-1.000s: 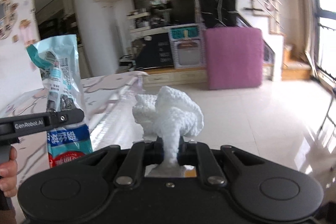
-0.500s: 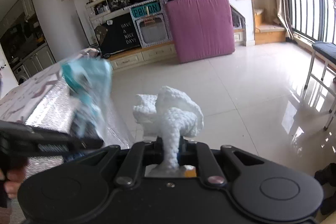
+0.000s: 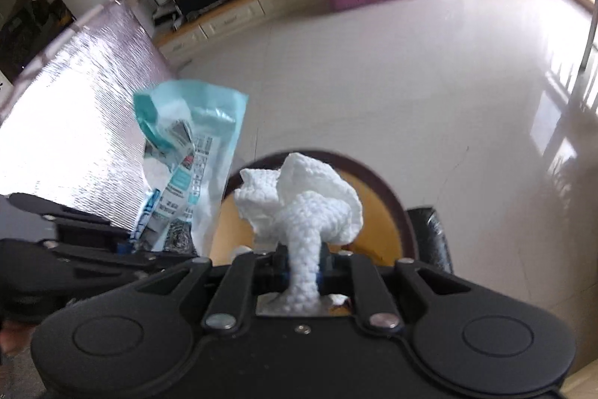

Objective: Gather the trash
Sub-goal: 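Open both tools to drop the bag, wrapper and tissue into the wastebasket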

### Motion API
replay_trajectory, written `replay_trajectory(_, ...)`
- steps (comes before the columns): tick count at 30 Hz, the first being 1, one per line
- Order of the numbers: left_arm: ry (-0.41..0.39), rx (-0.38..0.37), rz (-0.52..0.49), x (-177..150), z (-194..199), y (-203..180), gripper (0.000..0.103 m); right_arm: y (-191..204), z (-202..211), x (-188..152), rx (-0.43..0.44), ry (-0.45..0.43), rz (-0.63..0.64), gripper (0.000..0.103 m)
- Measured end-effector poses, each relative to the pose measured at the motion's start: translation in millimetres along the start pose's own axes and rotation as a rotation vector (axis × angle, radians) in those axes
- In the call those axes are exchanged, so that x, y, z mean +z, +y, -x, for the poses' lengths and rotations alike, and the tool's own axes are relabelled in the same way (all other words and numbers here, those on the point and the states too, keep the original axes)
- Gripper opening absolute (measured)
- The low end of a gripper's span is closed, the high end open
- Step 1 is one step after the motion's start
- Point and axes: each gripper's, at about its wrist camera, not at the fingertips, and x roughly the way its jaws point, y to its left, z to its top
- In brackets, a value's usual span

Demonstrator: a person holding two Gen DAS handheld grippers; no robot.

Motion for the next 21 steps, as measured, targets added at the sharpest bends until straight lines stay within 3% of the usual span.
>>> replay_trajectory(3, 0.041, 0.011, -0.035, -1, -11, 1, 0.012, -11, -19, -6, -0.011, 0.030, -0.015, 0.043)
replay_trajectory(8, 0.089, 0.006, -0.085, 8, -34, -4, 0.012, -24, -17, 5, -0.035, 0.009, -0.053, 0.046)
replay_trajectory(12, 0.080, -0.133, 0.004, 23, -49, -7, 0.013, -34, -7, 10, -0.059, -0.035, -0.084, 0.046)
replay_trajectory(14, 0.073, -0.199, 0.071, 27, -57, -4, 0.023, -40, 0, 14, -0.057, -0.065, -0.121, 0.046)
replay_trajectory(15, 0.079, -0.210, 0.090, 26, -60, -4, 0.041, -46, 6, 13, -0.059, -0.078, -0.135, 0.046)
replay_trajectory(17, 0.128, -0.187, 0.113, 20, -70, 0, 0.062, -52, 11, 14, -0.074, -0.094, -0.148, 0.046)
replay_trajectory(21, 0.217, -0.079, 0.095, 8, -84, 2, 0.060, -55, 9, 10, -0.079, -0.085, -0.147, 0.046)
